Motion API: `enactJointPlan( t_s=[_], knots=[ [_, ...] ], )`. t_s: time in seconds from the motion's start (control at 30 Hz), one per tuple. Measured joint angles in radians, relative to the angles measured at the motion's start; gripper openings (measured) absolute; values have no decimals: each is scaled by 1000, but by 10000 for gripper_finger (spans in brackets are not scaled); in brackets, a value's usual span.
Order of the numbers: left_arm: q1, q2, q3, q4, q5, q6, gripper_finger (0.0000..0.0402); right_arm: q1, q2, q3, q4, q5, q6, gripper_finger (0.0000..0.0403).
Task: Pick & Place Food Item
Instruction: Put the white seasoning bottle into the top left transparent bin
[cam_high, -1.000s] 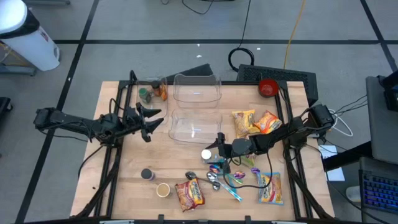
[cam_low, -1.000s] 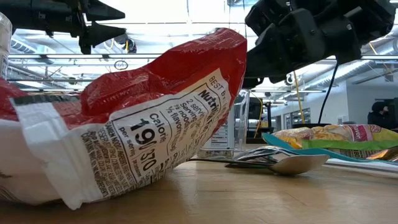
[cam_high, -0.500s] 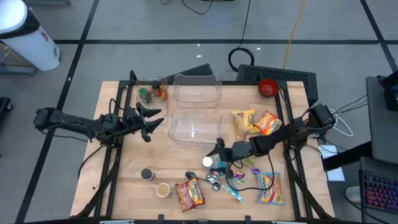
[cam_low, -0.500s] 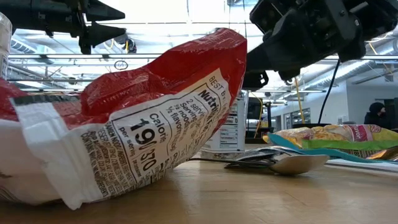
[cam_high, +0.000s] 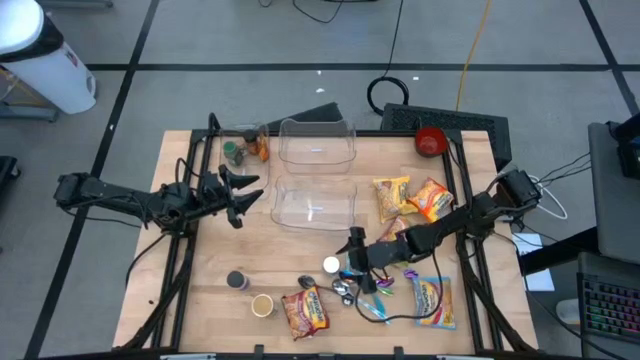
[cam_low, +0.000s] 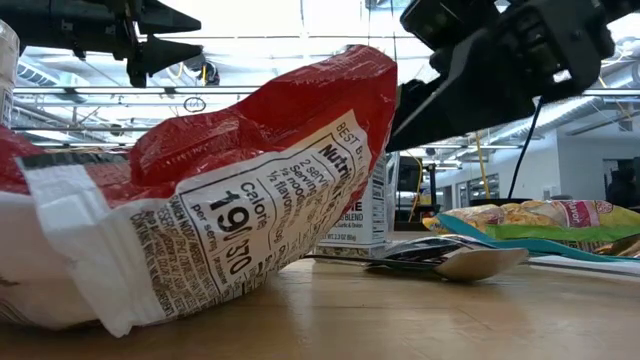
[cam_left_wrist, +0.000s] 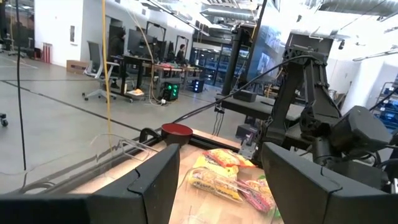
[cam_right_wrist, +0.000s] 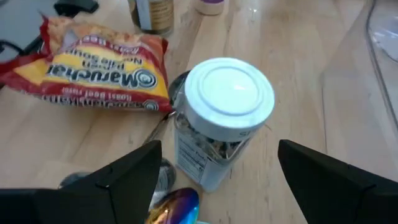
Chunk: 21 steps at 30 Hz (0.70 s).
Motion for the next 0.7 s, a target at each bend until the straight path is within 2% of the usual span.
enactJointPlan(
  t_s=[0.2,0.4,0.7],
  knots=[
    [0,0,0,-1,0,-16,232,28,0,-4,-11,7,65,313],
    [0,0,0,-2,0,-16,232,41,28,-45,27,103,105,313],
    [0,0,0,-5,0,-21,232,44,128,-53,238,103,120,313]
  ],
)
